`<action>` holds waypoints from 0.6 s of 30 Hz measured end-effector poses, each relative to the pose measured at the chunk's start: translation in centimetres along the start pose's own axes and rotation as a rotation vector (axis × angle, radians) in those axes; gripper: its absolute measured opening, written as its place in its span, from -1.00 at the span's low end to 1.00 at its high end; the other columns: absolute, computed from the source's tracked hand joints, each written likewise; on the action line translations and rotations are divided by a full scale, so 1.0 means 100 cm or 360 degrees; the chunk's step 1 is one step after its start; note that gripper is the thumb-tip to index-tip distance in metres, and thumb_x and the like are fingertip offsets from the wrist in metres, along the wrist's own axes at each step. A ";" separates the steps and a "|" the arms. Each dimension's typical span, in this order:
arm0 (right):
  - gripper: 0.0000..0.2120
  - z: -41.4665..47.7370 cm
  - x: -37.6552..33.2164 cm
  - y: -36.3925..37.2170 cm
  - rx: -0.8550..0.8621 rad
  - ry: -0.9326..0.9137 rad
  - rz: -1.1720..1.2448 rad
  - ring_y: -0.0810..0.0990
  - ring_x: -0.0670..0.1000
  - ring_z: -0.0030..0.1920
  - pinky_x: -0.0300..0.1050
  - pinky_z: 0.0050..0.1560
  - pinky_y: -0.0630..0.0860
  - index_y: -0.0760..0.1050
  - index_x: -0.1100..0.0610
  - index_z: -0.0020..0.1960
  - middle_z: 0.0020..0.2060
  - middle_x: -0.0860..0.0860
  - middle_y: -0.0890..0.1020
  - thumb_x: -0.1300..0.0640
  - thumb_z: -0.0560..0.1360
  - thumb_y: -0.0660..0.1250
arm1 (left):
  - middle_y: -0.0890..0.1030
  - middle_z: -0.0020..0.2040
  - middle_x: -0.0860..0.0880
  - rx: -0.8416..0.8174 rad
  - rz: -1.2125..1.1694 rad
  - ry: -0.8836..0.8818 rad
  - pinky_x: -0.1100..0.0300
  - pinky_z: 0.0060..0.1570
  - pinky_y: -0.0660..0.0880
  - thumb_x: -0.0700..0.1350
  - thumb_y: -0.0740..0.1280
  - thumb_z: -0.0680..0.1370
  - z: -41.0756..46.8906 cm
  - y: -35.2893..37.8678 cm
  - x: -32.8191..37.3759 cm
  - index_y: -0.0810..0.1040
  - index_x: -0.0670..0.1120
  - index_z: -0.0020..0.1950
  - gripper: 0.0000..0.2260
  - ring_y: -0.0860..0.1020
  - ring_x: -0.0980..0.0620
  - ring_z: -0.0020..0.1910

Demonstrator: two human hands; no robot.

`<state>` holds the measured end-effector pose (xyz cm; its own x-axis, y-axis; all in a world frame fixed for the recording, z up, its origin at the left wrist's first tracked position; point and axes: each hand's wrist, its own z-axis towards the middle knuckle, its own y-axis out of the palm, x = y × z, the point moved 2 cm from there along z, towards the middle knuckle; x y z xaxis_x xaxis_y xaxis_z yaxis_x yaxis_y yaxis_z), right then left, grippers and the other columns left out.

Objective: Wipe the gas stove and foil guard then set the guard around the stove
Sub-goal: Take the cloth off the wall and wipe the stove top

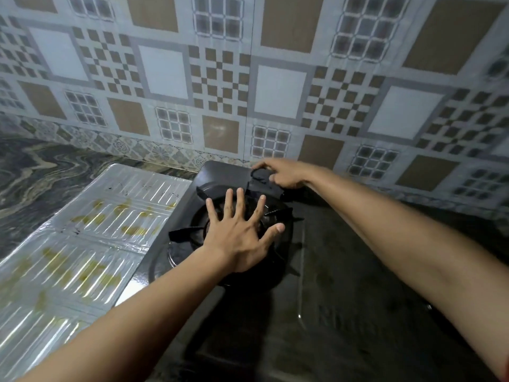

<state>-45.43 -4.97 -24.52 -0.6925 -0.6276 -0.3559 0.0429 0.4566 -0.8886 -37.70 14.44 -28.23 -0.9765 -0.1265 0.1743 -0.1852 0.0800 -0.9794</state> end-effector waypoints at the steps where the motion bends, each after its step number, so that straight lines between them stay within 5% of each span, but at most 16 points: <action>1: -0.54 -0.005 0.003 0.008 0.0097 0.0023 0.0063 0.27 0.09 0.50 -0.04 0.38 0.27 0.30 0.07 0.51 0.52 0.07 0.30 0.28 0.63 0.14 | -0.30 0.60 -0.14 0.0037 -0.0007 0.0040 -0.38 0.42 -0.34 0.46 -0.26 0.48 0.002 -0.001 0.002 -0.24 0.14 0.61 -0.24 -0.38 -0.17 0.55; 6: -0.54 -0.028 0.021 0.034 0.0230 0.0083 -0.0055 -0.02 -0.01 0.59 0.06 0.55 -0.11 0.15 0.05 0.59 0.60 0.02 0.07 0.02 0.71 0.00 | -0.30 0.61 -0.06 0.0064 -0.0018 0.0147 -0.34 0.44 -0.33 0.41 -0.28 0.50 0.010 0.000 0.005 -0.29 0.15 0.59 -0.29 -0.36 -0.09 0.56; 18: -0.51 -0.116 0.098 0.036 0.0504 0.0660 -0.0031 0.05 0.09 0.58 0.10 0.54 -0.05 0.03 0.13 0.60 0.60 0.08 0.08 0.00 0.71 -0.11 | -0.26 0.62 -0.05 0.0039 0.0059 0.0336 -0.37 0.43 -0.33 0.44 -0.34 0.45 0.009 0.002 0.011 -0.33 0.28 0.55 -0.32 -0.38 -0.24 0.53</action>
<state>-60.42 -2.17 -27.88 -0.9196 -0.3025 -0.2508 0.1982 0.1940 -0.9608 -38.68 13.46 -28.38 -0.9844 0.0865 0.1531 -0.1487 0.0560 -0.9873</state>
